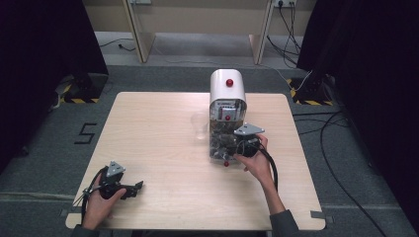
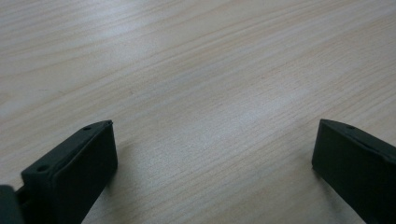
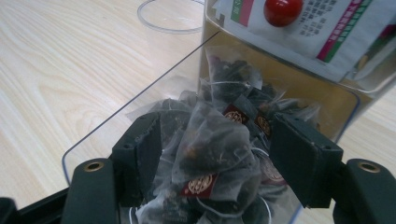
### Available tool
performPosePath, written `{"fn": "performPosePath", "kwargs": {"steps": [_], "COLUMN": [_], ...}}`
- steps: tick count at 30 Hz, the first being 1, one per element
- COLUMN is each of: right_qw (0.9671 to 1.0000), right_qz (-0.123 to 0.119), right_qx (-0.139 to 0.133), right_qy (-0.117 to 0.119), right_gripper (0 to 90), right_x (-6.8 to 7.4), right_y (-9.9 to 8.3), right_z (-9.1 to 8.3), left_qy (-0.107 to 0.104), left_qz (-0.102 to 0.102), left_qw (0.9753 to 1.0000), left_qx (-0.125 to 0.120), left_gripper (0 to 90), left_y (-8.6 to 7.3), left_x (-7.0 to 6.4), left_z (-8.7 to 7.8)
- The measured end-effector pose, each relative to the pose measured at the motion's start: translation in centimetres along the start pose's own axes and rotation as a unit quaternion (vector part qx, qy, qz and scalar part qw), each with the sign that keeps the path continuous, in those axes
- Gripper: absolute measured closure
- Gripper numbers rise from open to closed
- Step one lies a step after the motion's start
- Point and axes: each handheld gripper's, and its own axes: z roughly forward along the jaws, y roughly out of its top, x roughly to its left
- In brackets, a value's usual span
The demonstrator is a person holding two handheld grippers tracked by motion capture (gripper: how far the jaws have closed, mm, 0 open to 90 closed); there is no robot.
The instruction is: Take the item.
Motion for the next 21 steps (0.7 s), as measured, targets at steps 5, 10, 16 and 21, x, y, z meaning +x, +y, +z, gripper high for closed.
{"fn": "performPosePath", "kwargs": {"steps": [5,10,16,21], "right_qw": [1.0000,1.0000,0.9999,0.9998], "right_qz": [0.005,0.005,0.005,0.006], "right_qx": [-0.001,0.004,0.012,0.017], "right_qy": [-0.002,-0.005,-0.006,-0.003], "right_gripper": [35.1,35.4,36.5,40.0], "right_x": [-0.1,-0.1,-0.2,-0.3], "right_y": [0.2,0.3,0.1,-0.1], "right_z": [0.7,1.1,1.7,2.0], "left_qy": [0.000,0.000,0.000,0.000], "left_qz": [0.000,0.000,0.000,0.000], "left_qw": [1.0000,1.0000,1.0000,1.0000], "left_qx": [0.000,0.000,0.000,0.000], "left_gripper": [0.0,0.0,0.0,0.0], "left_y": [0.0,0.0,0.0,0.0], "left_x": [0.0,0.0,0.0,0.0], "left_z": [0.0,0.0,0.0,0.0]}}
